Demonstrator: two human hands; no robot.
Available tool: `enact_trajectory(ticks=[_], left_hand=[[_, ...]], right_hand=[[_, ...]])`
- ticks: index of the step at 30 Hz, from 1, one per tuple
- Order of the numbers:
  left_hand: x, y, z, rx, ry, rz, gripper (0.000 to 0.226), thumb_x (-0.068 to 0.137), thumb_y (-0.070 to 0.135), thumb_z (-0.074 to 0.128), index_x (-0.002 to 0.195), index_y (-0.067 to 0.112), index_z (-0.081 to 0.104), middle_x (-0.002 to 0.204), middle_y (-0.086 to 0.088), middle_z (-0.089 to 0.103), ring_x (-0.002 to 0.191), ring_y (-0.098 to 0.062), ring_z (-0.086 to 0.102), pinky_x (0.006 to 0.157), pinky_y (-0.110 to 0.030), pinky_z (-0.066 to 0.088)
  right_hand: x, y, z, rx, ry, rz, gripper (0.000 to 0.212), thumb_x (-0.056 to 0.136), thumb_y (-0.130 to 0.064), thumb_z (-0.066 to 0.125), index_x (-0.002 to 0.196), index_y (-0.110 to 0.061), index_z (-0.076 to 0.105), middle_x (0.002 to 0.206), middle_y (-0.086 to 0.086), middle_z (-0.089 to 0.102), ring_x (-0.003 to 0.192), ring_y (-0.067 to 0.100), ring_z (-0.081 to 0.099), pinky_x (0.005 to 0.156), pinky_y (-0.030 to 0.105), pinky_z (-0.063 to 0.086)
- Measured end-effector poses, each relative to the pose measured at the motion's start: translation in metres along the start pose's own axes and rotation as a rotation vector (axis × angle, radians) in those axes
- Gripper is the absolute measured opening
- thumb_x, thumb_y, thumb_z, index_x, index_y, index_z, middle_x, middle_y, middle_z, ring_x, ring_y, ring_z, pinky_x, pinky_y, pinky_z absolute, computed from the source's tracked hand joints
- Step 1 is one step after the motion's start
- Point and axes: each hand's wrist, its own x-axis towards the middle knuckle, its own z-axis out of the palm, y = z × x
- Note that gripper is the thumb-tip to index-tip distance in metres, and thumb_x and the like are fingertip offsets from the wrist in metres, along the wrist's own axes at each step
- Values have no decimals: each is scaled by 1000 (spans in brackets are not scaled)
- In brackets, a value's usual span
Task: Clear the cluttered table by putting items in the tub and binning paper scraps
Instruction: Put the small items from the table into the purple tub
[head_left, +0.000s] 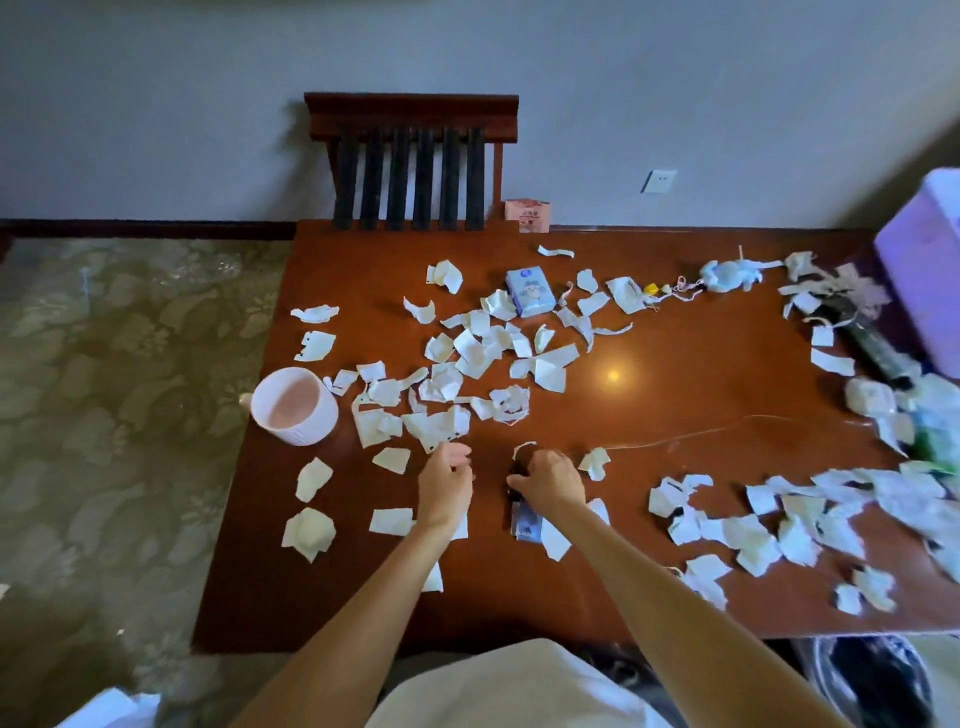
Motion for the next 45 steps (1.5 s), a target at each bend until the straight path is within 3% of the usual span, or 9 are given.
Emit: enact_trajectory(ticks=[3,11,14,18,24,29,35,43,45], left_hand=[[-4,5,6,-17,-23,-22,27,96,4,40,118,8,56,120,-9,61,92,-14,58,82,-24,50],[-12,47,19,-36,-367,37,47,88,5,58,131,18,42,120,6,55,114,-9,51,99,-27,36],[-1,68,29,-52,-379,107,40,87,10,63,123,17,47,115,1,62,111,-16,57,96,-27,42],[16,100,36,-106,-359,204,12,92,9,57,102,17,53,88,3,59,83,-7,55,72,-11,44],[56,119,27,-271,-300,52,26,97,16,48,123,15,52,109,0,57,103,-14,51,91,-28,38],[93,124,7,-544,-275,-59,25,96,5,49,120,5,51,112,-14,63,100,-26,65,90,-34,50],[109,141,-8,-547,-238,-101,8,94,5,52,99,9,56,84,-9,65,76,-22,66,68,-28,54],[109,144,-8,-446,-39,-100,19,93,19,56,75,14,54,63,-4,55,41,-7,53,49,-20,45],[102,146,-4,-425,-21,-124,20,94,24,55,77,13,54,62,-4,53,45,-10,49,48,-21,41]], right_hand=[[3,3,-7,164,-12,-32,25,89,-21,61,68,-13,50,87,9,56,79,22,53,59,25,39],[14,11,-71,584,-213,-261,11,91,-5,56,101,0,58,65,8,65,42,4,58,44,12,44],[20,0,-102,588,-239,-381,6,89,-5,60,94,-3,63,64,5,66,48,6,59,50,11,46],[33,-21,-134,711,-246,-423,11,87,-1,59,93,-7,67,67,3,69,53,2,59,57,10,49],[82,-52,-159,929,-7,-218,23,88,2,44,92,-4,66,75,9,67,57,16,55,55,21,42],[152,-67,-146,327,214,-161,35,94,-15,51,128,-5,48,131,15,55,111,27,58,76,28,50],[186,-82,-125,-62,185,-188,64,90,-40,55,143,-20,26,136,12,41,126,30,42,95,40,49],[180,-83,-126,56,286,-85,69,81,-24,70,135,-12,27,130,14,45,124,28,45,92,36,49],[170,-79,-134,188,312,-103,65,79,-25,72,129,-12,31,124,12,47,119,27,49,83,33,52]])
